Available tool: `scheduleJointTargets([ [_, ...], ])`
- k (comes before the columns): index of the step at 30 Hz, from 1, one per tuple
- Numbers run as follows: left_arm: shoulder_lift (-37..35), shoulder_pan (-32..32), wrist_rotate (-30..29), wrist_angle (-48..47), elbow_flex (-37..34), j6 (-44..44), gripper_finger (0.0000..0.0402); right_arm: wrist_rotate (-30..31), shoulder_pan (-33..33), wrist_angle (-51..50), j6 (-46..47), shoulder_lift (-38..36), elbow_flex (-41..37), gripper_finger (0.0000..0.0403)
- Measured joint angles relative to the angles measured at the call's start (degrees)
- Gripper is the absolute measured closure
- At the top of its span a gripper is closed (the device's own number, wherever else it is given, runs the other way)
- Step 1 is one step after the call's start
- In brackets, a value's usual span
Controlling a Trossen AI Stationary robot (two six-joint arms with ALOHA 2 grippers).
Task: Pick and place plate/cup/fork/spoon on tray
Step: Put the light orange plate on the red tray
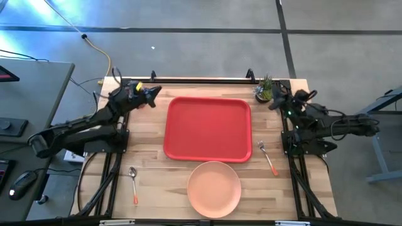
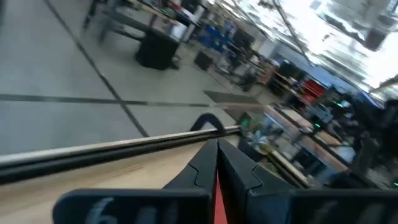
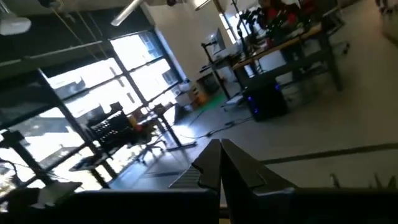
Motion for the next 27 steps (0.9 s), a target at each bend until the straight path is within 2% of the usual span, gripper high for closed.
scheduleJointTargets([
  [5,7.35,3.78,6.18,-2.68,11.2,4.52,0.0397,-5.72,-3.24,-0.6,-7.43,9.51,7.31,0.0403],
  [10,12.2,4.25,6.19,-19.86,25.5,13.02,0.0373,-8.24,-3.85,-5.74,-7.47,16.26,13.16,0.0403],
  [14,15.68,4.64,1.68,-38.29,35.45,16.4,0.034,-11.36,-4.21,-15.88,0.36,19.51,16.75,0.0403],
  [19,19.03,7.85,-5.82,-59.21,45.39,12.6,0.0302,-24.03,-7.02,-27.48,12.46,22.47,18.46,0.0403],
  [22,21.0,11.18,-7.75,-68.22,49.61,10.85,0.0285,-30.49,-8.28,-29.7,16.77,24.59,18.46,0.0403],
  [27,23.51,15.4,-11.35,-77.72,51.74,6.95,0.0262,-34.15,-8.46,-26.28,17.14,27.86,18.48,0.0402],
])
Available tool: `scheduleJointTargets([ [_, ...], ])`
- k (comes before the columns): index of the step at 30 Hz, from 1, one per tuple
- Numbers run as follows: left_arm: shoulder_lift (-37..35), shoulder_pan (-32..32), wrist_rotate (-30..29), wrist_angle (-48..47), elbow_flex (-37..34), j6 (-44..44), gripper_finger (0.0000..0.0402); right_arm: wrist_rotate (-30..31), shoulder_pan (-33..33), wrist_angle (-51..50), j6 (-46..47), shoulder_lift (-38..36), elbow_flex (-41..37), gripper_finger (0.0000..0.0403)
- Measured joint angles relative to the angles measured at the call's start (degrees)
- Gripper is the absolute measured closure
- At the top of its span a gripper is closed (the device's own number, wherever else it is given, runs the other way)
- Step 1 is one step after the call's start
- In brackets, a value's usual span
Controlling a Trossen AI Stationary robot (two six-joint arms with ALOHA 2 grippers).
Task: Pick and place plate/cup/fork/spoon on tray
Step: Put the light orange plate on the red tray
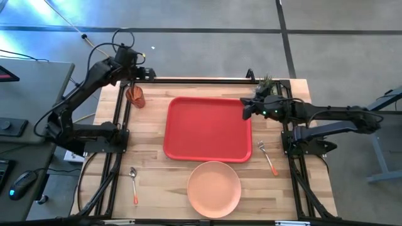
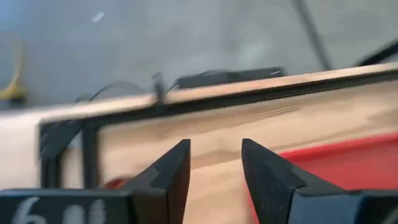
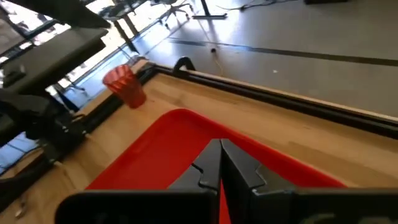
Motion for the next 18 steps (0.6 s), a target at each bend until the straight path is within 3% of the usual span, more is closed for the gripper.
scheduleJointTargets([
  [3,1.03,0.62,1.55,-2.28,0.0,-3.78,0.0254,-1.36,0.0,1.9,-0.04,1.37,0.0,0.0402],
  [6,2.11,-1.66,7.67,-0.57,0.0,-5.6,0.0252,-2.69,0.0,1.76,-0.04,2.43,0.0,0.0402],
  [9,3.75,-8.31,12.92,4.54,0.02,-5.59,0.0254,-2.61,0.0,-0.64,0.92,2.84,0.02,0.0402],
  [13,6.38,-19.52,17.88,11.99,0.07,-1.59,0.0259,2.27,-0.02,-5.8,6.63,2.46,0.02,0.0402],
  [18,11.27,-33.06,22.93,9.9,0.05,2.33,0.0261,5.04,-0.71,-9.42,10.39,1.2,0.04,0.0402],
])
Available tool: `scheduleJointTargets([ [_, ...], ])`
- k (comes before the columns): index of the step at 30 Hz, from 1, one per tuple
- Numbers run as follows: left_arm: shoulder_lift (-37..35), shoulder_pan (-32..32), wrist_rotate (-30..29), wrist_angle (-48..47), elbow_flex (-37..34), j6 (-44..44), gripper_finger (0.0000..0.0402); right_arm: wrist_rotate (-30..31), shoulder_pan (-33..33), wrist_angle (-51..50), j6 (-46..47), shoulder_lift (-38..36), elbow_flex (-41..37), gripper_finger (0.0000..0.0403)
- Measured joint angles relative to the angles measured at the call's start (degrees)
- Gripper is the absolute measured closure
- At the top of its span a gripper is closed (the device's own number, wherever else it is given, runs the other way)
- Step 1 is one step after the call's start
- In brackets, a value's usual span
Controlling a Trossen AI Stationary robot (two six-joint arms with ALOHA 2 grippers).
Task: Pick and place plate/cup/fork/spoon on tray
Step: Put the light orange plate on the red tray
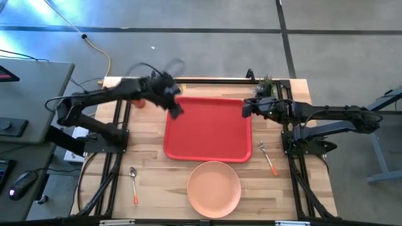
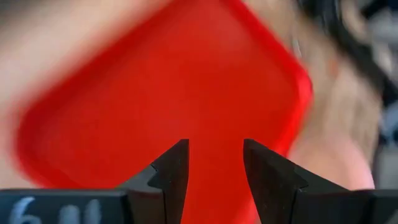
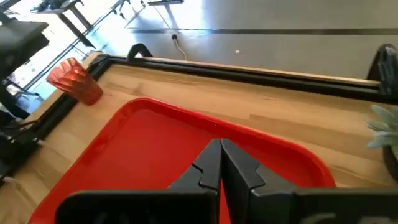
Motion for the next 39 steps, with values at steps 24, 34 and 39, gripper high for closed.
scheduleJointTargets([
  [24,14.79,-29.54,-0.01,12.65,-0.05,-43.08,0.0261,-11.41,-7.44,2.38,-30.4,2.28,0.04,0.0402],
  [34,14.77,-32.56,-8.61,14.79,-0.05,-42.3,0.0263,-14.21,-0.39,1.93,-13.15,2.23,0.04,0.0402],
  [39,14.88,-34.95,-10.83,16.26,-0.05,-40.44,0.0268,-11.19,5.97,1.93,-3.99,2.21,0.04,0.0402],
])
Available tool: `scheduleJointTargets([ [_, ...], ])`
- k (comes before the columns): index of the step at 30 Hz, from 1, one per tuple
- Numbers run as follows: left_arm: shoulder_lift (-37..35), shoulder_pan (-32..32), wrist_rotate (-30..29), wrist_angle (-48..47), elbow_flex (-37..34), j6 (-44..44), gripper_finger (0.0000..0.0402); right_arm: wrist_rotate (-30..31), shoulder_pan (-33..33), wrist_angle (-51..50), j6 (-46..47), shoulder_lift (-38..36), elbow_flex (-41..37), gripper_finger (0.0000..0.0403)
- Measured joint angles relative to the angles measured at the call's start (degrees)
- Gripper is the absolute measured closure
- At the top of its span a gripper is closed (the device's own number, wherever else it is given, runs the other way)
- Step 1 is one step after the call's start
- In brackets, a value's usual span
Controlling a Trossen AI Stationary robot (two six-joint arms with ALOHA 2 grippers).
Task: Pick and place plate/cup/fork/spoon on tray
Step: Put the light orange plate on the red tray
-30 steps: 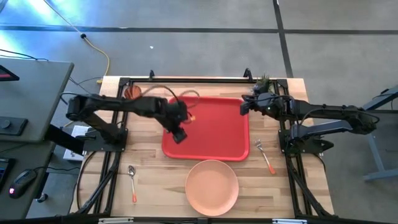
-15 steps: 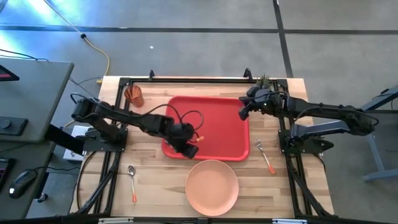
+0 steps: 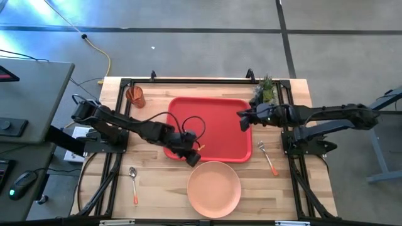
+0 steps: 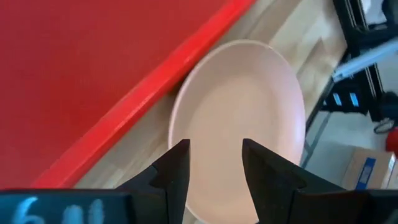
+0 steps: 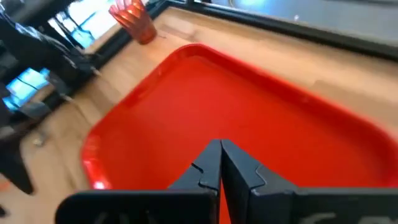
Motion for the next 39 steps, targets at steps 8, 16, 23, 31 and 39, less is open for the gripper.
scheduleJointTargets([
  [8,1.05,-7.2,-10.03,0.0,0.0,-2.49,0.027,3.95,14.01,0.04,15.01,0.33,-0.02,0.0402],
  [16,8.56,-11.52,-16.58,4.72,0.02,-2.49,0.027,14.15,27.84,1.75,22.97,1.98,-0.09,0.0402],
  [23,14.56,-11.42,-14.02,6.04,-0.03,-6.93,0.027,16.9,31.64,5.39,23.86,5.07,-0.09,0.0398],
  [31,15.85,-11.32,-13.63,5.31,0.0,-7.91,0.0271,15.06,32.53,7.71,20.91,9.37,0.95,0.032],
  [39,18.19,-11.29,-12.52,4.85,0.02,-3.46,0.0288,7.52,28.92,7.39,27.1,13.27,1.03,0.026],
])
